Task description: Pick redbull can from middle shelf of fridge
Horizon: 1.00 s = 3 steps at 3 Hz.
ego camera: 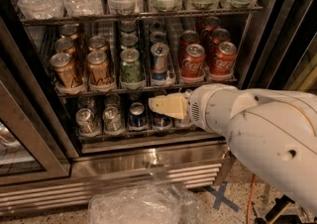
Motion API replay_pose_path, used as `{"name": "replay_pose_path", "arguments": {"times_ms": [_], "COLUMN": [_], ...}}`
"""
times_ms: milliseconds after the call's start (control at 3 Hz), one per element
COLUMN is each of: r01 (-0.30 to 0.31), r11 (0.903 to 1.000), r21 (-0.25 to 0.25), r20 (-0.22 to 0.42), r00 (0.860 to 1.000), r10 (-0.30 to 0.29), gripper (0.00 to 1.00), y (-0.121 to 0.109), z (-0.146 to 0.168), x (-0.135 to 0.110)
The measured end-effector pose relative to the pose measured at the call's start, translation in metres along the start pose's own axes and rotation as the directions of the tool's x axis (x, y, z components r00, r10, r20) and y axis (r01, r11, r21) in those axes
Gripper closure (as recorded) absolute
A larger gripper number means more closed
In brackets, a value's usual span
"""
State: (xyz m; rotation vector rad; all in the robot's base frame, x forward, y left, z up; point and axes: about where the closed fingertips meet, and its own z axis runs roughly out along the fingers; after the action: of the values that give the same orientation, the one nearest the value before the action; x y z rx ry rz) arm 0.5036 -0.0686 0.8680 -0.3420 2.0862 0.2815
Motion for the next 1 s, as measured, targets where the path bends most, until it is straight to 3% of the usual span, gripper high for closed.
{"name": "replay_pose_path", "arguments": {"times_ms": [667,1000], "r01": [-0.001,0.026], "r11": [0.9999,0.9995], "r21": [0.012,-0.019], "r20": [0.135,0.185], "r00": [0.991,0.982], "r10": [-0.001,-0.022], "gripper": [0.00,0.00], "y": [0.002,0.018], "z": [-0.010,-0.006], "x": [-0.034,-0.053]}}
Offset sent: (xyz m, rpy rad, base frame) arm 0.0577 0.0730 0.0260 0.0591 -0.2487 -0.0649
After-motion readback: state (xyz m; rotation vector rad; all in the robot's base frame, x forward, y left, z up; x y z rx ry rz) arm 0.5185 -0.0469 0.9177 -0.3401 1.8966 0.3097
